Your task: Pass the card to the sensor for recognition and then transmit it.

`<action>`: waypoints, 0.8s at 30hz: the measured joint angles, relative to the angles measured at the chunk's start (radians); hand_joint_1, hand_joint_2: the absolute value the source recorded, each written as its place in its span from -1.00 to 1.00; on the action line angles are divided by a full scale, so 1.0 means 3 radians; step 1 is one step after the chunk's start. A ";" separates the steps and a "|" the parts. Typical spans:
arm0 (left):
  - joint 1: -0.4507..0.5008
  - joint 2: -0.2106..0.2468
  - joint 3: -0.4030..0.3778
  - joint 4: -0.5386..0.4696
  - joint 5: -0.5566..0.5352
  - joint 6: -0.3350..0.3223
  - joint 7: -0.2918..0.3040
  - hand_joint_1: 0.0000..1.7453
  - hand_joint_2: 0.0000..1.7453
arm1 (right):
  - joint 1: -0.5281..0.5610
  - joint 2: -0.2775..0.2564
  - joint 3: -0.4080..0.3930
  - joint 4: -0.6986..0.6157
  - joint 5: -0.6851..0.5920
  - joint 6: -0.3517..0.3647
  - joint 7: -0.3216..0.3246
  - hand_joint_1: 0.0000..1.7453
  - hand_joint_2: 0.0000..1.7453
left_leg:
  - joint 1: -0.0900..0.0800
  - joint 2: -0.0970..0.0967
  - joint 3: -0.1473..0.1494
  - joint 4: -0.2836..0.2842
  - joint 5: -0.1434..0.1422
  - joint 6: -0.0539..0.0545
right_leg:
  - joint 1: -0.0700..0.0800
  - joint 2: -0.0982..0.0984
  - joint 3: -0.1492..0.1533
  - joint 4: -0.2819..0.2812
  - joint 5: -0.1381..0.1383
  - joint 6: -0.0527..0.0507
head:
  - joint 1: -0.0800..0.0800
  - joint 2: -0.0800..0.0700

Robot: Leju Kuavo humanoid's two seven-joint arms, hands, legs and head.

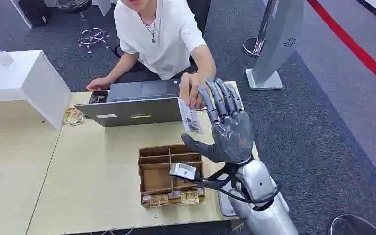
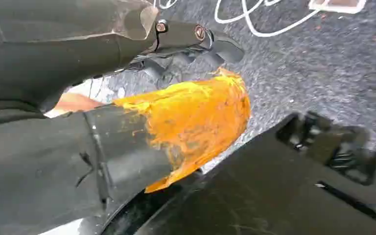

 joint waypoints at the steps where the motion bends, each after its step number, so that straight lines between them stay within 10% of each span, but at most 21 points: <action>1: -0.0012 -0.0004 -0.0020 0.0000 -0.0010 -0.0008 0.0009 -1.00 -1.00 | -0.0042 0.0013 0.0018 0.0037 0.0045 -0.0008 0.0057 -1.00 1.00 | 0.0000 -0.0002 -0.0001 0.0000 0.0001 0.0000 | 0.0000 -0.0003 0.0000 0.0000 0.0000 0.0000 | 0.0000 0.0000; 24: -0.0059 -0.0022 -0.0149 0.0000 -0.0031 -0.0009 0.0014 -1.00 -1.00 | -0.0215 0.0036 0.0158 0.0221 0.0357 -0.0023 0.0474 -1.00 1.00 | 0.0000 -0.0001 -0.0002 0.0000 0.0000 0.0000 | 0.0000 -0.0001 -0.0001 0.0000 0.0000 0.0000 | 0.0000 0.0000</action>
